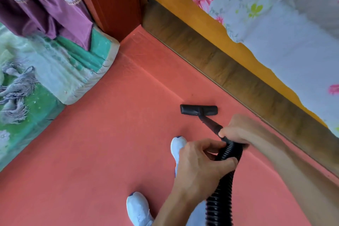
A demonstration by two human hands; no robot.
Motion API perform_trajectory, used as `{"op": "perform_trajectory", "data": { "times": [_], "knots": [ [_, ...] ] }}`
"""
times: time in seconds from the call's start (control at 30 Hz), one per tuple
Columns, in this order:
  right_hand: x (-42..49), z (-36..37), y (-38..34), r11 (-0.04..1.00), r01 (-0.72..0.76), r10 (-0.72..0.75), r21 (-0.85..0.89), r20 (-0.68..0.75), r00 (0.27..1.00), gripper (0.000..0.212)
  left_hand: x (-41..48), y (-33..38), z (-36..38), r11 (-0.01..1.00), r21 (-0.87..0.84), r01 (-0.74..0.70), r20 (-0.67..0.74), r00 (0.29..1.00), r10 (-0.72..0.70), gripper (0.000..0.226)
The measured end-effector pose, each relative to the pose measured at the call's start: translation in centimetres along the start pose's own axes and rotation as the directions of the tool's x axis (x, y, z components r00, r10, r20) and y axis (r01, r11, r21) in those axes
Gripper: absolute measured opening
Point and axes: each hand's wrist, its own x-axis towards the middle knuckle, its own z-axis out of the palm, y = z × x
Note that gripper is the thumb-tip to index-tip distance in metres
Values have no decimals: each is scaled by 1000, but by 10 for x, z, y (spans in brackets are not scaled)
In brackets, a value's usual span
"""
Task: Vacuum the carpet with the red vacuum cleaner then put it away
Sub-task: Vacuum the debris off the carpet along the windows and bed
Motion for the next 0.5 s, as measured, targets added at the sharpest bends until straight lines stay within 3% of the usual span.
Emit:
{"op": "perform_trajectory", "data": {
  "times": [0.37,0.5],
  "knots": [
    [-2,34,16,928,10,33,373,-110,993,21,-12,-13,-8,996,75,-44,0,999,44,37],
    [3,34,21,933,12,40,360,-139,989,29,-2,-14,0,994,93,-56,6,998,55,29]
  ]
}}
